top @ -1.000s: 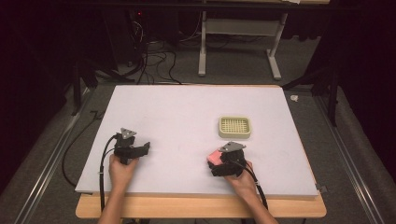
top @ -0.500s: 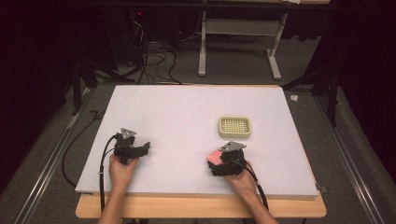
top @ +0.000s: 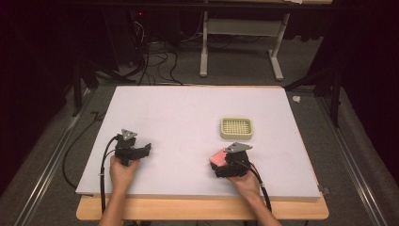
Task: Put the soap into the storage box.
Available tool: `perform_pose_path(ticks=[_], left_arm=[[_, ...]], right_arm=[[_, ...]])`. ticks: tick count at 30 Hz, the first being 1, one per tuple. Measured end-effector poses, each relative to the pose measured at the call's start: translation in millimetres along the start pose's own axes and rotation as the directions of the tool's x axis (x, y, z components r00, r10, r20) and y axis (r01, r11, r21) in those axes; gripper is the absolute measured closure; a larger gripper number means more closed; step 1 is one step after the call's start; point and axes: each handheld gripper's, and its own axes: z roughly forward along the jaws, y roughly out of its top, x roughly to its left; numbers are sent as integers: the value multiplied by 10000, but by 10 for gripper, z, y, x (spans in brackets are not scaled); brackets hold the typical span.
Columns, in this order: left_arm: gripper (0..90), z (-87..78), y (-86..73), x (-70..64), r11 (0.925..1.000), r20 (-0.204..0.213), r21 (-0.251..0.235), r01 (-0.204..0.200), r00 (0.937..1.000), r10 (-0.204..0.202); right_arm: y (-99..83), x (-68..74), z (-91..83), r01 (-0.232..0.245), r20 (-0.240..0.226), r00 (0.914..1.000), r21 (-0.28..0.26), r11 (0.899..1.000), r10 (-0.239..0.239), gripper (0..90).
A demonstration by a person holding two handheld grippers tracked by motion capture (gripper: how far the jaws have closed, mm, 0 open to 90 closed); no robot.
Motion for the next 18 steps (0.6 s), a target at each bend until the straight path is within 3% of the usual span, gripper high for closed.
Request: perform_pose_path(ticks=[4,18], left_arm=[[256,0,0,1,10000,5,-3,4,10000,-4],[255,0,0,1,10000,12,-8,14,10000,-14]], right_arm=[[10,-32,-53,-229,-233,9995,-226,9995,223,137],[30,-170,-234,-538,-236,9983,-594,9968,525,137]])
